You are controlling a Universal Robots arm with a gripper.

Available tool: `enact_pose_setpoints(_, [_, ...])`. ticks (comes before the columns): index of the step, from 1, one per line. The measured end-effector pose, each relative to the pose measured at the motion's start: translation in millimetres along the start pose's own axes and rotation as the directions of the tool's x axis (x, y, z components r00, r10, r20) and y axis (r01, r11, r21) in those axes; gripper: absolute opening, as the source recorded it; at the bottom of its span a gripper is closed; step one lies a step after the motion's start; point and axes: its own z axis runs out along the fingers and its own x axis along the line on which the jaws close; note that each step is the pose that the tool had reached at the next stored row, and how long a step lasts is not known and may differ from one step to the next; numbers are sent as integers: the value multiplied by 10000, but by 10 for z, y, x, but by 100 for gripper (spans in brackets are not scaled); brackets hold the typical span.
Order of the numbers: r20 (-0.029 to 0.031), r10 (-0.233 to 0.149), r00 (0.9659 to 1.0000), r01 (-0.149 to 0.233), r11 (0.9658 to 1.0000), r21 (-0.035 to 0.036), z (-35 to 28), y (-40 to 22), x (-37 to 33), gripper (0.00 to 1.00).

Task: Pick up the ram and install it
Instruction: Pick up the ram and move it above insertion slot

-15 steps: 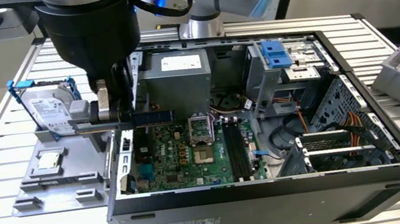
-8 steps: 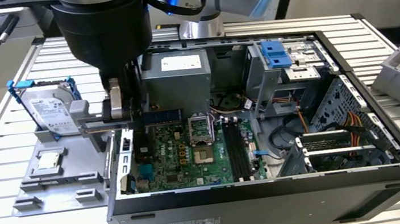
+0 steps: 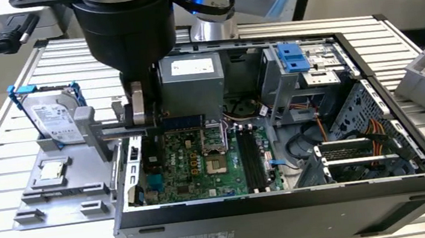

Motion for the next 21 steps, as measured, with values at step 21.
enact_pose_setpoints(21, [0,-8,10000,8,10000,0,-4,-353,-2,0])
